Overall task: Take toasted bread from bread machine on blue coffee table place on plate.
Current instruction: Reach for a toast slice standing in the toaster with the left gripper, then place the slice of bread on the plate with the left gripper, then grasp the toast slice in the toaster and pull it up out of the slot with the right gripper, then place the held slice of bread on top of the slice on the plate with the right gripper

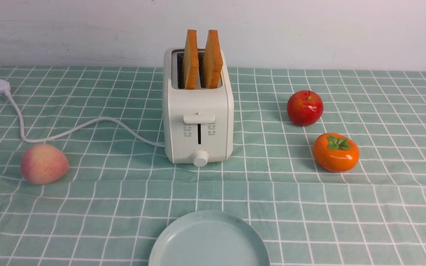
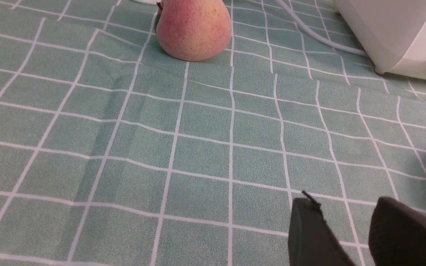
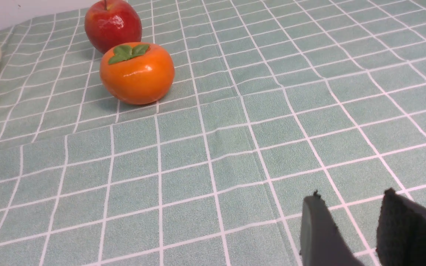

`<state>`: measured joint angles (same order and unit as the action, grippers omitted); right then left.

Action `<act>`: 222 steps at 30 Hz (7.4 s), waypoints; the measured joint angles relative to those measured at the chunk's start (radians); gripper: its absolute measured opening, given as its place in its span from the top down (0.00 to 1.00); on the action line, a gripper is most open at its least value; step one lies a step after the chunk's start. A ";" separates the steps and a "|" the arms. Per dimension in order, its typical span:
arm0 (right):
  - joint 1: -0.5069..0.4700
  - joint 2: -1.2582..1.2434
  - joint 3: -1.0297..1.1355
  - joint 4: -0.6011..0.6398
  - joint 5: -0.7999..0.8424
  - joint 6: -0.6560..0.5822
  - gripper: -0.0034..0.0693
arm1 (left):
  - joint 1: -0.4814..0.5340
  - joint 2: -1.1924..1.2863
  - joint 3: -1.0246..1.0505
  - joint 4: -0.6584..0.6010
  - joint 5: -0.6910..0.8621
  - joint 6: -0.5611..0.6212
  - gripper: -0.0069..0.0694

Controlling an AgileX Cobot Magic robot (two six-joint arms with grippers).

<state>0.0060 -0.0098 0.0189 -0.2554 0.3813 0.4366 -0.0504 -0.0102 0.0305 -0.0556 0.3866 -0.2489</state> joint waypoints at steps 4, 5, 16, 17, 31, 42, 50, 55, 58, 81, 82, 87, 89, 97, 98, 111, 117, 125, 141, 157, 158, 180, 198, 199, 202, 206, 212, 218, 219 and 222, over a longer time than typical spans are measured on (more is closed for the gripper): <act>0.000 0.000 0.000 0.000 0.000 0.000 0.62 | 0.000 0.000 0.000 -0.001 0.000 0.000 0.60; 0.000 0.000 0.000 0.000 0.000 0.000 0.62 | 0.000 0.000 0.000 -0.001 0.000 0.000 0.60; 0.000 0.000 0.000 0.000 0.000 0.000 0.62 | 0.000 0.000 0.000 0.006 -0.004 0.003 0.60; 0.000 0.000 0.000 0.000 0.000 0.000 0.62 | 0.000 0.000 0.000 0.008 -0.005 0.004 0.60; 0.000 0.000 0.000 -0.031 0.004 0.000 0.62 | 0.000 0.000 0.000 -0.260 -0.413 -0.224 0.60; 0.000 0.000 0.006 0.192 -0.223 0.102 0.62 | 0.000 0.000 -0.152 -0.321 -0.606 -0.396 0.93; 0.000 0.000 0.006 0.228 -0.486 0.150 0.62 | 0.000 0.367 -0.723 -0.151 0.093 -0.308 0.93; 0.000 0.000 0.006 0.225 -0.543 0.211 0.63 | 0.000 0.735 -0.953 -0.146 0.497 -0.156 0.93; 0.037 0.000 -0.077 0.216 -0.350 0.376 0.67 | 0.000 0.934 -1.012 -0.211 0.574 -0.034 0.93; 0.567 0.461 -0.564 0.124 0.432 0.167 0.97 | -0.314 1.917 -2.062 -0.034 0.725 -0.120 0.90; 0.567 0.461 -0.564 0.116 0.428 0.167 0.97 | -0.314 1.948 -2.109 -0.033 0.723 -0.095 0.86; 0.567 0.461 -0.564 0.102 0.428 0.167 0.97 | -0.314 2.022 -2.201 -0.044 0.669 -0.045 0.63; 0.567 0.461 -0.564 0.096 0.428 0.167 0.97 | -0.314 2.056 -2.214 -0.044 0.608 -0.038 0.46; 0.567 0.461 -0.564 0.094 0.427 0.167 0.96 | -0.314 2.136 -2.214 0.003 0.507 -0.037 0.27; 0.567 0.461 -0.564 0.094 0.426 0.167 0.96 | -0.314 2.147 -2.214 0.025 0.509 -0.037 0.30; 0.567 0.461 -0.564 0.094 0.419 0.167 0.95 | -0.361 2.009 -2.238 0.089 0.566 -0.045 0.81; 0.567 0.461 -0.564 0.094 0.351 0.167 0.95 | -0.383 1.819 -2.248 0.073 0.751 -0.004 0.81; 0.567 0.461 -0.564 0.123 0.299 0.167 0.95 | -0.380 1.640 -1.912 -0.183 0.867 0.097 0.81; 0.567 0.461 -0.564 0.159 0.299 0.167 0.95 | -0.380 1.673 -1.154 -0.707 0.660 0.495 0.81; 0.567 0.927 -0.993 0.185 0.598 0.124 0.95 | -0.380 1.654 -1.161 -0.299 0.585 0.231 0.48; 0.567 0.979 -1.028 0.188 0.622 0.107 0.95 | -0.380 1.637 -1.162 -0.262 0.585 0.205 0.51; 0.567 2.135 -2.443 0.223 0.820 -0.148 0.45 | -0.380 0.880 -0.935 -0.011 0.542 -0.079 0.93; 0.568 2.376 -2.640 0.120 0.703 -0.187 0.86 | -0.380 0.777 -0.847 -0.011 0.591 -0.098 0.93; 0.568 2.376 -2.640 0.120 0.705 -0.189 0.86 | -0.380 0.777 -0.847 -0.011 0.591 -0.098 0.93; 0.568 2.285 -2.639 0.126 0.758 -0.208 0.85 | -0.380 0.777 -0.847 -0.011 0.590 -0.098 0.93; 0.568 2.106 -2.637 0.168 0.872 -0.293 0.85 | -0.380 0.777 -0.847 -0.011 0.567 -0.098 0.93; 0.557 1.801 -2.432 0.348 0.879 -0.344 0.85 | -0.380 0.777 -0.844 -0.014 0.548 -0.098 0.93; 0.557 1.565 -1.972 0.488 0.881 -0.424 0.85 | -0.380 0.777 -0.806 -0.011 0.549 -0.098 0.93; 0.557 1.520 -1.813 0.523 0.882 -0.483 0.85 | -0.380 0.777 -0.787 -0.011 0.545 -0.098 0.93; 0.557 1.514 -1.587 0.609 0.881 -0.568 0.85 | -0.380 0.777 -0.758 -0.011 0.516 -0.098 0.93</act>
<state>0.5631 1.5043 -1.5684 0.3537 1.2619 -0.1311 -0.4305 0.7663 -0.7274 -0.0662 0.9031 -0.3472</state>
